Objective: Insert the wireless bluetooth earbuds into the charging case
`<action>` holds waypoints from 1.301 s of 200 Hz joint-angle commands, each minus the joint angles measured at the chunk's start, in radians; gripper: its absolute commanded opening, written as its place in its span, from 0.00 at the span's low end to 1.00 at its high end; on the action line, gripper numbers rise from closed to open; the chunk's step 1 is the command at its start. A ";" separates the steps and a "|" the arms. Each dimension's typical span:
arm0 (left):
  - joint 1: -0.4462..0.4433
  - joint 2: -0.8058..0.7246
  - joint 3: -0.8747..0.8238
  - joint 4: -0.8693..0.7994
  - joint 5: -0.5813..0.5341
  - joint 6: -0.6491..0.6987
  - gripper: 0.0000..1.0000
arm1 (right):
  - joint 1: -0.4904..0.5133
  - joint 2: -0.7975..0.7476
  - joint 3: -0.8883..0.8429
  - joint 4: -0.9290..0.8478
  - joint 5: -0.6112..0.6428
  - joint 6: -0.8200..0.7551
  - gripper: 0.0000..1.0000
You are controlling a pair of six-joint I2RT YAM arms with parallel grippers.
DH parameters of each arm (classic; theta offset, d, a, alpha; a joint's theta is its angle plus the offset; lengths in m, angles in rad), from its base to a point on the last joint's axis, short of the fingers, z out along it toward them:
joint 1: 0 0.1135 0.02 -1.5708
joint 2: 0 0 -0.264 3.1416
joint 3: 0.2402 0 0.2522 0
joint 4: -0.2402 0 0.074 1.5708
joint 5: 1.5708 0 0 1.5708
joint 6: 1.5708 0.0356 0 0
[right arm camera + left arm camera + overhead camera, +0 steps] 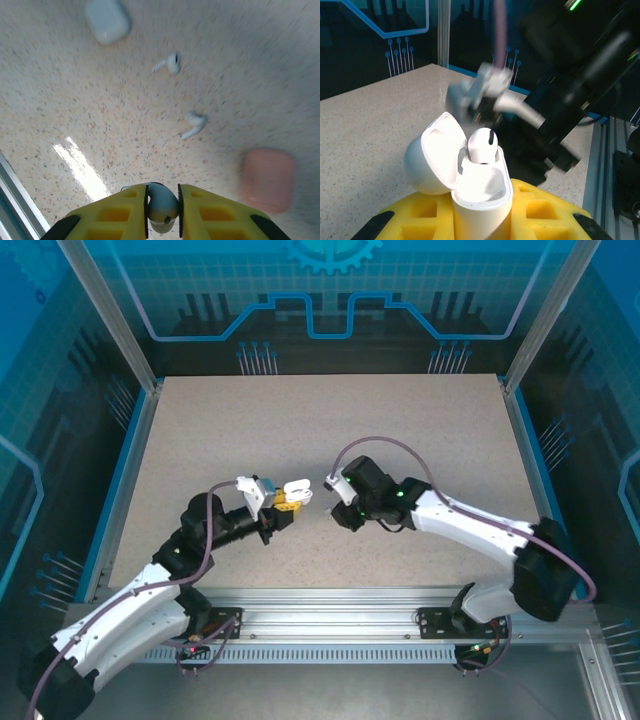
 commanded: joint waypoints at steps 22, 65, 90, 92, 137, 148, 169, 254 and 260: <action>-0.006 0.080 0.018 0.104 0.038 -0.058 0.00 | 0.068 -0.197 0.022 -0.015 0.181 -0.140 0.21; -0.007 0.163 0.041 0.144 0.082 -0.079 0.00 | 0.139 -0.299 0.048 0.072 0.279 -0.274 0.21; -0.009 0.195 0.050 0.166 0.103 -0.084 0.00 | 0.180 -0.308 0.065 0.117 0.312 -0.335 0.22; -0.009 0.196 0.051 0.167 0.104 -0.084 0.00 | 0.182 -0.307 0.067 0.121 0.312 -0.340 0.22; -0.021 0.226 0.067 0.176 0.117 -0.072 0.00 | 0.231 -0.244 0.111 0.151 0.327 -0.401 0.22; -0.024 0.230 0.069 0.179 0.121 -0.070 0.00 | 0.240 -0.224 0.121 0.153 0.331 -0.412 0.22; -0.025 0.234 0.068 0.185 0.126 -0.066 0.00 | 0.256 -0.190 0.131 0.157 0.332 -0.417 0.22; -0.027 0.231 0.062 0.190 0.137 -0.056 0.00 | 0.278 -0.126 0.143 0.159 0.334 -0.407 0.22; -0.028 0.228 0.063 0.190 0.137 -0.055 0.00 | 0.278 -0.121 0.145 0.157 0.337 -0.406 0.22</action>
